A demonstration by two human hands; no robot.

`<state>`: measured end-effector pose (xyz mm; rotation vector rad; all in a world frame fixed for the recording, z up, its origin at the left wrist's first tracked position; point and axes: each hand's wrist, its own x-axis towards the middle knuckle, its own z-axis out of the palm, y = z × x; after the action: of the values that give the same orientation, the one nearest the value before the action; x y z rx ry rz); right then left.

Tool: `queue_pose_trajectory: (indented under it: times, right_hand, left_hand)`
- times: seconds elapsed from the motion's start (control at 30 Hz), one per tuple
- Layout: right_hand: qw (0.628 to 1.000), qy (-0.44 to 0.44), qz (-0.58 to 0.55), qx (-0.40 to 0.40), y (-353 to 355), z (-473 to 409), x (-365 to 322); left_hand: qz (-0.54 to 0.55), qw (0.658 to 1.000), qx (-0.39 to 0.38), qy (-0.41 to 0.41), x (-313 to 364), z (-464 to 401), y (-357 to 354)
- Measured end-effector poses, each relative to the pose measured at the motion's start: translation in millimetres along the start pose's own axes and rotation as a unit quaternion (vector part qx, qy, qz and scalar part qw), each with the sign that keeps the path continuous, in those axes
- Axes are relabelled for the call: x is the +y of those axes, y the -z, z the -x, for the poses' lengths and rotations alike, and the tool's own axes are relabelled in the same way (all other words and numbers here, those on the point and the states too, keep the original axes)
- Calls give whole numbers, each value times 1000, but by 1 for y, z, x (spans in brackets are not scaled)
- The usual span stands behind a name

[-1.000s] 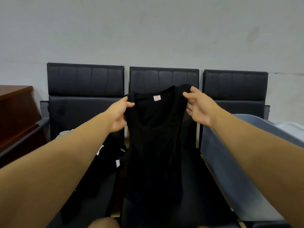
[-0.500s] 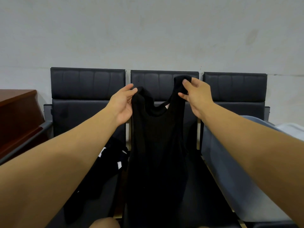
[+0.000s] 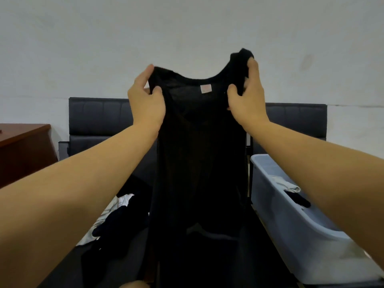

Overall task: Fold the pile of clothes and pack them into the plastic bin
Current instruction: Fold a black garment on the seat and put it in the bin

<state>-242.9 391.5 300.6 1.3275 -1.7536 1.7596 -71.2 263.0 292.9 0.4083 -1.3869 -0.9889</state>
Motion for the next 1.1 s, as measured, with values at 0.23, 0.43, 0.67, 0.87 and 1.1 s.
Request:
queue_pose_trajectory:
  times: [0.23,0.43,0.67,0.87,1.1]
  right_hand:
    - [962,166,207,63,7,-6,-20]
    - [956,170,234,53,-6,-4,7]
    - [965,87,241,-57,-36,9,93]
    - [974,18,175,-140,-69,7,164]
    - [973,-25,130,-188,-86,20,213]
  left_hand:
    - [-163,952,-42,-255,23,9,-12]
    - [-239,942,-52,-230,-10,5,-16]
    - [-306,935,-135,-122,-94,0,-21]
    - [-334,918,-188,-99,-162,-23,-36]
    - [-304,918,-253,-36,-206,-12,-51]
